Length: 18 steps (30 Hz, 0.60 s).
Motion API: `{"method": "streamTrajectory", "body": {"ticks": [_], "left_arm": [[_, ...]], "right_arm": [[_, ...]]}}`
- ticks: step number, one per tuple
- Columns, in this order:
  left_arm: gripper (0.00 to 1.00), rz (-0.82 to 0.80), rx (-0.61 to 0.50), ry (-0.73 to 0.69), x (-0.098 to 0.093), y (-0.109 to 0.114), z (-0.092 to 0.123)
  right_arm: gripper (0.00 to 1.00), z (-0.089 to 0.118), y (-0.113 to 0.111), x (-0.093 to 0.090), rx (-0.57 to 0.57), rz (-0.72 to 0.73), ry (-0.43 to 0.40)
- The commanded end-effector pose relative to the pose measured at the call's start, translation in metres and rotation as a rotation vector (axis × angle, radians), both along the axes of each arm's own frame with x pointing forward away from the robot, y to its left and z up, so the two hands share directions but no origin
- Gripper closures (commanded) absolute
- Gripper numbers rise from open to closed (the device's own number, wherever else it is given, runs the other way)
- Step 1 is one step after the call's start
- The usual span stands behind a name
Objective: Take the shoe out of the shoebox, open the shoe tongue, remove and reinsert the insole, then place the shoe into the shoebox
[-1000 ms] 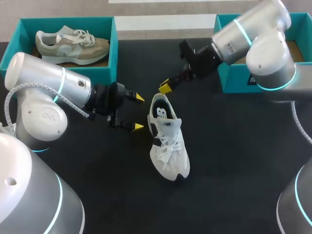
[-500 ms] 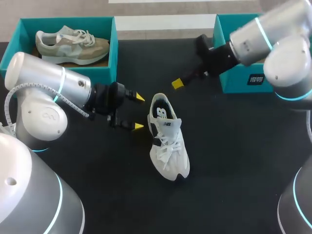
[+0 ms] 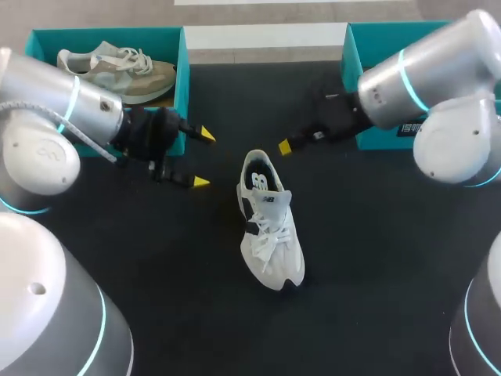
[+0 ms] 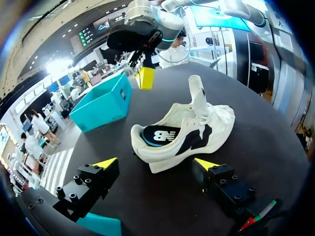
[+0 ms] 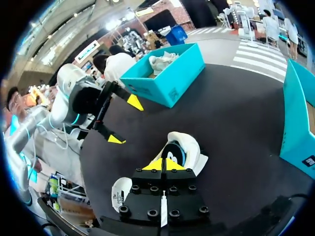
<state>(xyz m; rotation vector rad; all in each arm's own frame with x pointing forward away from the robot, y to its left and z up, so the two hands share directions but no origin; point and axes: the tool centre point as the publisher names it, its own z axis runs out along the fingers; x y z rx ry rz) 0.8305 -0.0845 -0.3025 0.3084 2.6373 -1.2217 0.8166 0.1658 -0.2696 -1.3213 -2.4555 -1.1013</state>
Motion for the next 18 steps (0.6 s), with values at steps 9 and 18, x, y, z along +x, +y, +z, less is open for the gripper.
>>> {"method": "streamTrajectory", "body": {"ticks": [9, 18], "left_arm": [[0.0, 0.036, 0.03, -0.058, 0.007, 0.027, 0.03], [0.0, 0.042, 0.037, -0.074, 0.01, 0.034, 0.039]], "right_arm": [[1.0, -0.016, 0.022, -0.01, -0.405, -0.211, -0.037], [1.0, -0.019, 0.025, -0.012, -0.386, -0.19, -0.028]]}}
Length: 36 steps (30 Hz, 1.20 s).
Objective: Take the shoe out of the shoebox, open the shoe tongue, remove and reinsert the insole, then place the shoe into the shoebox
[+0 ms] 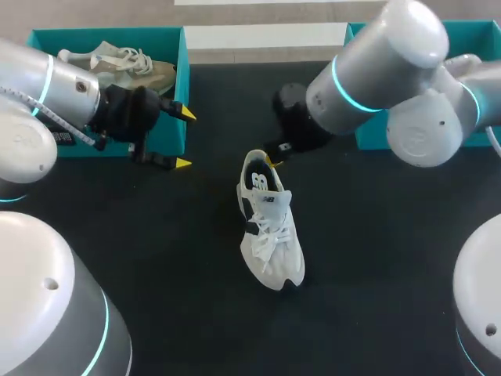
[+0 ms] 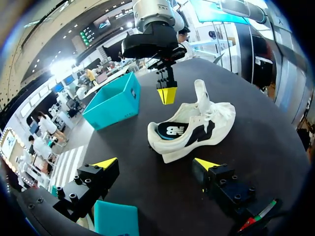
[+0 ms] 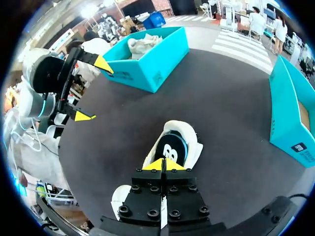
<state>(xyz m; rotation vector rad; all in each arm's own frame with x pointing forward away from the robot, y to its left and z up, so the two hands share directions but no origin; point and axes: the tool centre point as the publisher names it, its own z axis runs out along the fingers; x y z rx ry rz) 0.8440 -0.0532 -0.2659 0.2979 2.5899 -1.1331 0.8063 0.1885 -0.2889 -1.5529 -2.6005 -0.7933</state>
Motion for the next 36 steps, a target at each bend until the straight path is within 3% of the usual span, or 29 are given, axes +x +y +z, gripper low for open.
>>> {"method": "streamTrajectory", "body": {"ticks": [1, 11, 14, 19, 28, 36], "left_arm": [[0.0, 0.002, 0.004, 0.0, -0.003, 0.002, 0.002], [0.0, 0.002, 0.004, 0.0, -0.003, 0.002, 0.002], [0.0, 0.002, 0.004, 0.0, -0.003, 0.002, 0.002], [0.0, 0.002, 0.004, 0.0, -0.003, 0.002, 0.002], [0.0, 0.002, 0.004, 0.0, -0.003, 0.002, 0.002], [0.0, 0.002, 0.004, 0.0, -0.003, 0.002, 0.002]], "right_arm": [[1.0, 0.0, 0.003, -0.002, -0.128, -0.067, -0.06], [1.0, 0.0, 0.003, -0.002, -0.128, -0.067, -0.06], [1.0, -0.009, 0.007, 0.002, -0.153, -0.206, -0.058], [1.0, -0.018, 0.018, 0.007, -0.176, -0.296, -0.05], [1.0, -0.039, 0.031, 0.005, -0.158, -0.365, -0.006], [1.0, -0.054, 0.025, 0.002, -0.134, -0.406, 0.004]]}}
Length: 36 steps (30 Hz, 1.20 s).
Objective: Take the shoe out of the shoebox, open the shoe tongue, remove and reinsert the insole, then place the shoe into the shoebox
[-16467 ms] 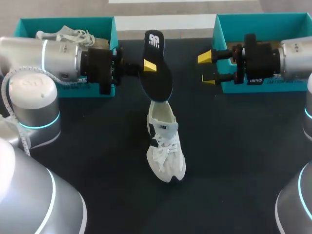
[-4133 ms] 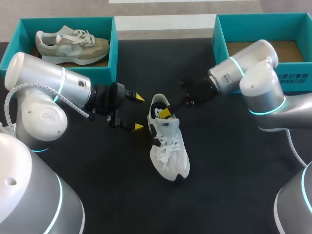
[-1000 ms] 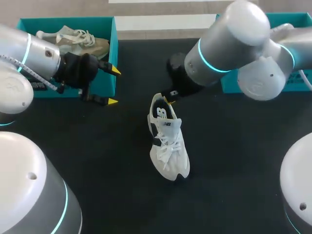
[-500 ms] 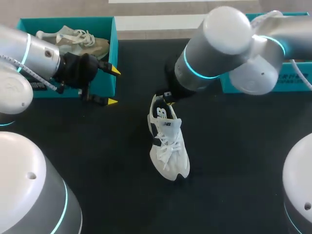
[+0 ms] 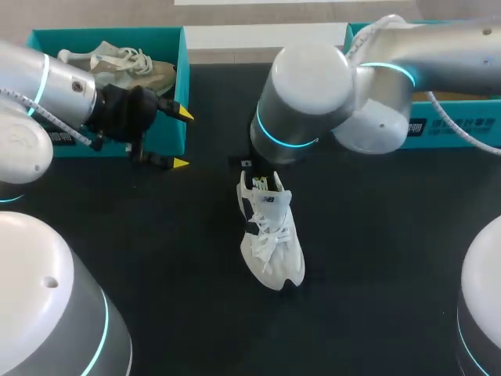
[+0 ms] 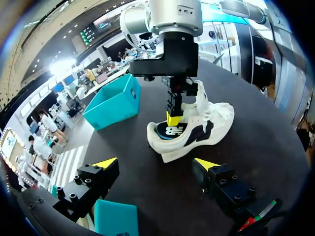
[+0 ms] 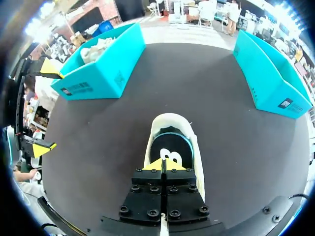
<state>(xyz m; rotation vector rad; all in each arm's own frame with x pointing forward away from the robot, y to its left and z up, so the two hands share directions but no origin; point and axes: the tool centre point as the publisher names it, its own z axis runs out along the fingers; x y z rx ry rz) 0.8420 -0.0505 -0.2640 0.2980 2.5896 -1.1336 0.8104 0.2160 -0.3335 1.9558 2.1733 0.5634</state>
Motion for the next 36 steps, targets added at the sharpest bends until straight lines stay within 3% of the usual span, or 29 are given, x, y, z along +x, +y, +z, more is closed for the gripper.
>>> {"method": "streamTrajectory", "body": {"ticks": [1, 7, 18, 29, 36], "left_arm": [[0.0, 0.002, 0.005, 0.0, -0.001, 0.0, 0.001], [0.0, 0.002, 0.005, 0.0, -0.001, 0.0, 0.001], [0.0, 0.002, 0.005, 0.0, -0.001, 0.0, 0.001], [0.0, 0.002, 0.005, 0.0, -0.001, 0.0, 0.001], [0.0, 0.002, 0.005, 0.0, -0.001, 0.0, 0.001]], "right_arm": [[1.0, -0.011, -0.004, -0.002, 0.008, 0.004, -0.001], [1.0, -0.021, -0.015, 0.001, -0.023, 0.005, 0.01], [1.0, -0.048, -0.011, 0.004, -0.057, 0.044, 0.077], [1.0, -0.016, -0.012, 0.018, -0.1, 0.053, -0.016], [1.0, -0.029, 0.004, 0.037, -0.089, 0.094, -0.021]]}}
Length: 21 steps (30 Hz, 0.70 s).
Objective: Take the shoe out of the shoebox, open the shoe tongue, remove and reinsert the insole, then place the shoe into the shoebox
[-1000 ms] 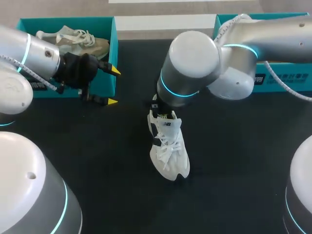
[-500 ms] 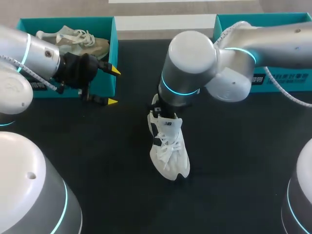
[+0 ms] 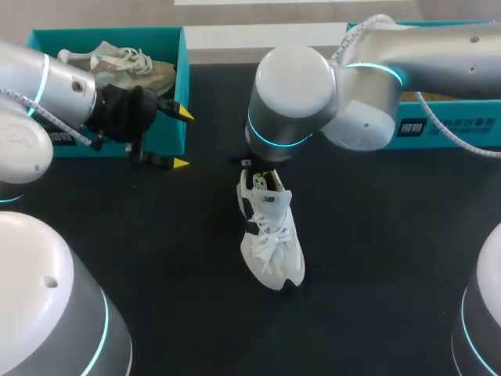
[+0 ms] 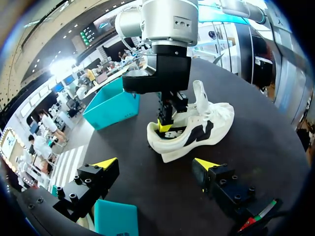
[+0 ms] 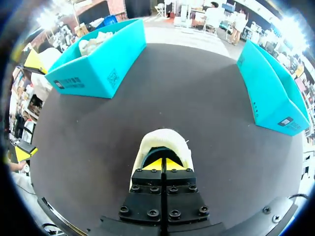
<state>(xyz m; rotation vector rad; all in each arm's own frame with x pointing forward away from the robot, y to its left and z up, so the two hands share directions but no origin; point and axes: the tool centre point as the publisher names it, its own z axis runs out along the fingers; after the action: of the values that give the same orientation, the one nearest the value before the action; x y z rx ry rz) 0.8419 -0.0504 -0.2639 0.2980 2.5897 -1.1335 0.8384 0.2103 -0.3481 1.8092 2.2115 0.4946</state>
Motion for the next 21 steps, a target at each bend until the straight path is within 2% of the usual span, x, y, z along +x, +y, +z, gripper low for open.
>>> {"method": "streamTrajectory", "body": {"ticks": [1, 5, 8, 12, 21], "left_arm": [[0.0, 0.002, 0.005, 0.0, -0.001, 0.0, 0.0], [0.0, 0.002, 0.005, 0.0, -0.001, 0.0, 0.0], [0.0, 0.002, 0.005, 0.0, -0.001, 0.0, 0.0], [0.0, 0.002, 0.005, 0.0, -0.001, 0.0, 0.0], [0.0, 0.002, 0.005, 0.0, -0.001, 0.0, 0.0]], "right_arm": [[1.0, -0.017, 0.012, 0.009, 0.007, 0.02, 0.025], [1.0, -0.032, 0.016, 0.007, 0.022, 0.011, 0.052], [1.0, -0.042, 0.014, 0.005, -0.013, -0.005, 0.07], [1.0, -0.048, 0.012, 0.001, -0.031, -0.038, 0.08], [1.0, -0.021, 0.005, 0.005, -0.117, -0.04, 0.016]]}}
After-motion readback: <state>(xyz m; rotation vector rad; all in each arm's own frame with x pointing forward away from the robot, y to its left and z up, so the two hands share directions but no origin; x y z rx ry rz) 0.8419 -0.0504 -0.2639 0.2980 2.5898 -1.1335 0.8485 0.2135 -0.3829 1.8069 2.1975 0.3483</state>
